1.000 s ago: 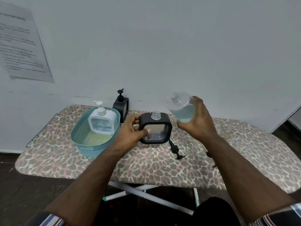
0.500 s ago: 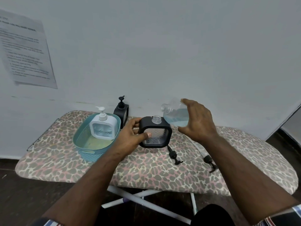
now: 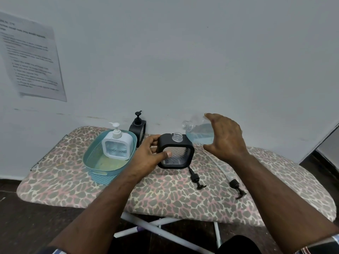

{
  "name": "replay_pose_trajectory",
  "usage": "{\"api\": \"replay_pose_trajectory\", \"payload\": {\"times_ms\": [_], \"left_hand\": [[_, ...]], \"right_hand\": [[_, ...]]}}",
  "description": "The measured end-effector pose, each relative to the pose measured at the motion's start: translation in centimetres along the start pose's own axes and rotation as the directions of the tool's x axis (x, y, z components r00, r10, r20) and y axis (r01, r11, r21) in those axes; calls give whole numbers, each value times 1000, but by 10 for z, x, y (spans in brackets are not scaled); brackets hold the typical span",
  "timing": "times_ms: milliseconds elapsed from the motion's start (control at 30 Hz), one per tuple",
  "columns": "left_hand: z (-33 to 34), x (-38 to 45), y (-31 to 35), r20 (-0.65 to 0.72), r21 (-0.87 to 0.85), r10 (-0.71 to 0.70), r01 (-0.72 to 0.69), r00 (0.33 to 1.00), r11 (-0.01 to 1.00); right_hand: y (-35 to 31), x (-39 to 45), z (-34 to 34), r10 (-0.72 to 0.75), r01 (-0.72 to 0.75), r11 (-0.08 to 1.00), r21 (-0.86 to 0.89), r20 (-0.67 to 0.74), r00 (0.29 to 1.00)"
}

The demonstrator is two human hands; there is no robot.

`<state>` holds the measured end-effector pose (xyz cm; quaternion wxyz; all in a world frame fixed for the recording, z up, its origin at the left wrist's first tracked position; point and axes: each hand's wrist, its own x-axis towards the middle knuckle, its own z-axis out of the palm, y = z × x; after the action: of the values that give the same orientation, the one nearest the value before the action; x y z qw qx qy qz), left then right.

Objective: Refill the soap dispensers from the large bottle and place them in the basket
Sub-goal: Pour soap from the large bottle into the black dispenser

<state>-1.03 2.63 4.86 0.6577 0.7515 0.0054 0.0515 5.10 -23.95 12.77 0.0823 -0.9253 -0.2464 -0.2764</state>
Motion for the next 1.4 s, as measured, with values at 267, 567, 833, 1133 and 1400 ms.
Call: {"api": "replay_pose_trajectory", "payload": {"times_ms": [267,567,833,1133,1400], "left_hand": [[1,0,1,1,3,-1,1,1000,1000],[1,0,1,-10,3,2,-2,1000,1000],[2,0,1,-17,10,2,-2,1000,1000],[3,0,0,-34,17,13,-12,999,1000],[6,2,-2,-48,28,7,-6,999,1000]], "right_hand": [[4,5,2,-32,32,999,-31,4,999],[4,6,2,-67,66,995,-78,-7,998],[3,7,1,-105,101,989,-106,-30,994],[5,9,2,-117,112,984,-141,-24,993],[8,9,2,-104,102,980,-169,-1,995]]}}
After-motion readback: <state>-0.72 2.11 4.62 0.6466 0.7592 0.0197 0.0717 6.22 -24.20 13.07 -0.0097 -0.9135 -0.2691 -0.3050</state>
